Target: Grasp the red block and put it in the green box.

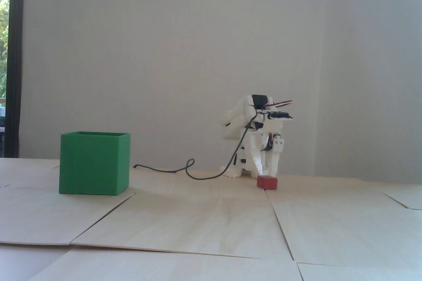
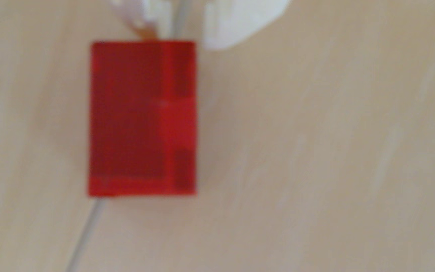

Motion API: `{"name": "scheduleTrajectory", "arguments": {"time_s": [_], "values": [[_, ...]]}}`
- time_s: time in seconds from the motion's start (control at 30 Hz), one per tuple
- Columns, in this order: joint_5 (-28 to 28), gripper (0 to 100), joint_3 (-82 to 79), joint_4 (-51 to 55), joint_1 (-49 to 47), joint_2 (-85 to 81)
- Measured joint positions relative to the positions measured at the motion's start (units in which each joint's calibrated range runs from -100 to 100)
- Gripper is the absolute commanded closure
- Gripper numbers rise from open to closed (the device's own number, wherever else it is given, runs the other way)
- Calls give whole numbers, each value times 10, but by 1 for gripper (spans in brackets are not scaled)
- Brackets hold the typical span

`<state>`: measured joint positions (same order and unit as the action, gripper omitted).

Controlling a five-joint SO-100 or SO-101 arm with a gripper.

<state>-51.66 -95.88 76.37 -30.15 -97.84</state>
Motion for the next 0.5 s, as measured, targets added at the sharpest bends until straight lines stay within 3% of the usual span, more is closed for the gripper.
{"name": "scheduleTrajectory", "arguments": {"time_s": [0.27,0.5], "values": [[-1,70,118,88,-4,-3],[-1,67,218,151,-4,-4]]}}
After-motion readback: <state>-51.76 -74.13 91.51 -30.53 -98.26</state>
